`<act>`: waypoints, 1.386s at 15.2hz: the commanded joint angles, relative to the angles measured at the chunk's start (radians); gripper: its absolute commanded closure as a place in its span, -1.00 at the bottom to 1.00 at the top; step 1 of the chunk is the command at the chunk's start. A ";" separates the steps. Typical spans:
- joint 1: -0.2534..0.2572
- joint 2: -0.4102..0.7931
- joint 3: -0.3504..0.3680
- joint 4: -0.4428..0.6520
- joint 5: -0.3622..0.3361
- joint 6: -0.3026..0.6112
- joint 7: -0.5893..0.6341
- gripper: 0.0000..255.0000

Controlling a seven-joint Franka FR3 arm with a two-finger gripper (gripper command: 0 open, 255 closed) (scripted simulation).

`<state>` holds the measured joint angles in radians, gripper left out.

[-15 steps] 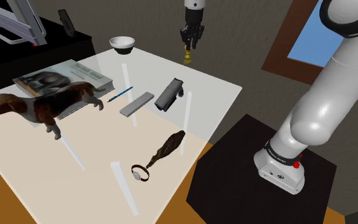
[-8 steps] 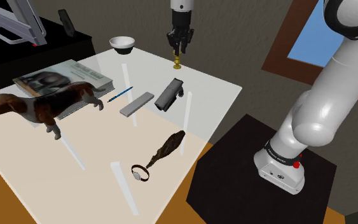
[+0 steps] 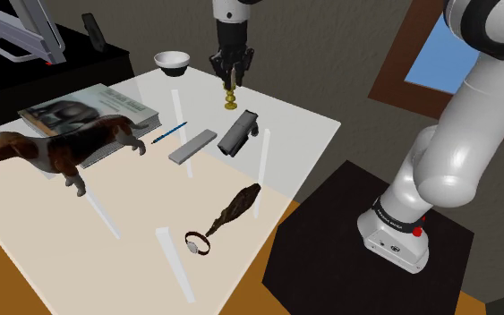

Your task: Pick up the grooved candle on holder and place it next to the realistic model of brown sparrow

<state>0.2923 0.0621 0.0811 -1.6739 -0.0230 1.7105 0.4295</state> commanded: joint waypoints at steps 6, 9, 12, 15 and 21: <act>0.088 0.083 0.070 0.103 -0.013 -0.025 0.159 1.00; 0.129 0.136 0.097 0.174 -0.024 -0.044 0.227 1.00; 0.174 0.199 0.121 0.260 -0.039 -0.070 0.292 1.00; 0.223 0.275 0.141 0.367 -0.058 -0.105 0.355 1.00; 0.345 0.485 0.164 0.686 -0.108 -0.220 0.466 1.00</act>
<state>0.6146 0.4988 0.2429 -1.0593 -0.1203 1.5158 0.8779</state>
